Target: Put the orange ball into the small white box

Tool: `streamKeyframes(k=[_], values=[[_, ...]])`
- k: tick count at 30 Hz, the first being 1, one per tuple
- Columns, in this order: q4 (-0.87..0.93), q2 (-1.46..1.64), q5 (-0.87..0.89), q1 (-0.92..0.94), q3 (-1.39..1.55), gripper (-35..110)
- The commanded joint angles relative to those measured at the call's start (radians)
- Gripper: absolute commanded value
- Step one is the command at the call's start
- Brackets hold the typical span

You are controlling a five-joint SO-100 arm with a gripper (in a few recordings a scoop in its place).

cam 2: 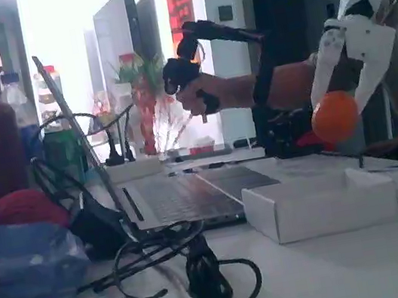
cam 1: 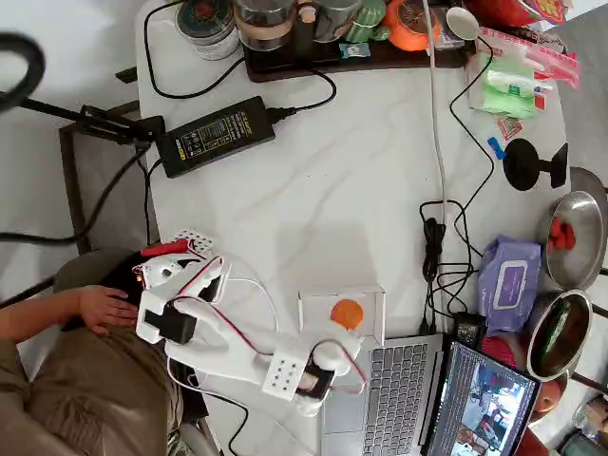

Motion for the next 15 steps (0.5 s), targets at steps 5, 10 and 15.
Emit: streamKeyframes(k=[5, 10, 15], values=[[0.008, 0.052, -0.011, 0.118, -0.014, 5], [-0.006, 0.035, -0.011, 0.158, -0.012, 5], [-0.009, 0.032, -0.011, 0.143, -0.021, 5]])
